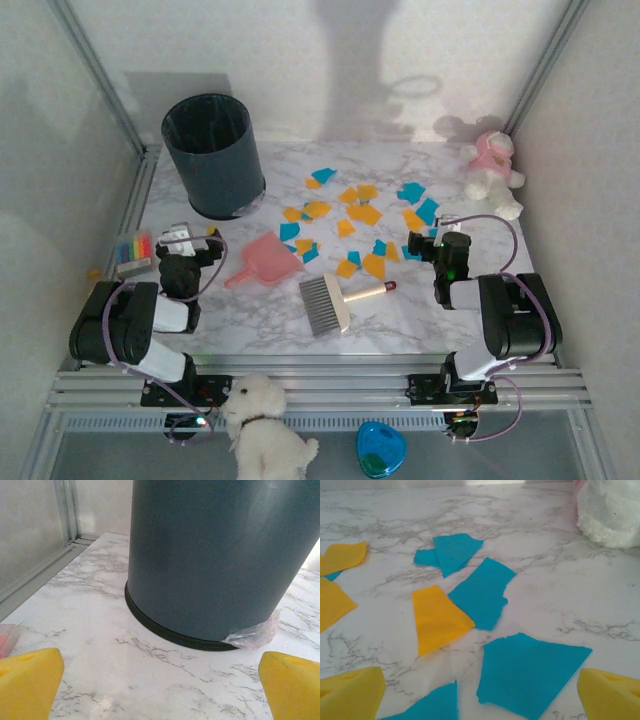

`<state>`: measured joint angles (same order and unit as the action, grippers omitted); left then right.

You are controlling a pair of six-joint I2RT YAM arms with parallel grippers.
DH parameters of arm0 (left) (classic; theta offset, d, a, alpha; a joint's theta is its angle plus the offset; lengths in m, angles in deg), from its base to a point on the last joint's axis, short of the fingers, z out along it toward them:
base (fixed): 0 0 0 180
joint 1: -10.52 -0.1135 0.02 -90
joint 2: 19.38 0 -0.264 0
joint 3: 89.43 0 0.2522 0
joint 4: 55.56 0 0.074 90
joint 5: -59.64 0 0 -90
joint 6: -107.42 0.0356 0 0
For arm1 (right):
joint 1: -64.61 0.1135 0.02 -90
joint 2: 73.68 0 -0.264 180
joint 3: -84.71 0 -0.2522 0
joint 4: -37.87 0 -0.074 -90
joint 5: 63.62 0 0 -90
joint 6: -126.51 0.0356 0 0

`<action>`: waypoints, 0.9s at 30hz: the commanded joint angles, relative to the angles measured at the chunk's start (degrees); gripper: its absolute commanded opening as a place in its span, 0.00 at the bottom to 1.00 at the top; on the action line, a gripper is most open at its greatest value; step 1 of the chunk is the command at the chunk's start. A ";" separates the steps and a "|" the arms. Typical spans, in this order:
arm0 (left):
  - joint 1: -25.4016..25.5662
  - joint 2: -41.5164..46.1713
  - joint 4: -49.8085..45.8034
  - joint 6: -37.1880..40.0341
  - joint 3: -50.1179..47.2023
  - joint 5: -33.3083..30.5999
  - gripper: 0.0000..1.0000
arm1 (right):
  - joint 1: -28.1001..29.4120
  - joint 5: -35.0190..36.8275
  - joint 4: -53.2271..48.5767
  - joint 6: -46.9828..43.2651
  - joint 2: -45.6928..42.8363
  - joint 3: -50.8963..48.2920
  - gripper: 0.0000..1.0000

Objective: Sweep away the paper scraps from the table

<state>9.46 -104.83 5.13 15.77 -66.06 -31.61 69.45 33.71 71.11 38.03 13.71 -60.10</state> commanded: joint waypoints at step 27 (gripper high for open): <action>14.13 21.32 -87.86 -5.75 37.06 4.72 1.00 | -0.36 -19.66 -69.16 13.92 -23.68 24.00 0.99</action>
<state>20.19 -82.69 -74.19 6.52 -32.69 -30.30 69.36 19.29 7.97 49.44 -10.55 -37.87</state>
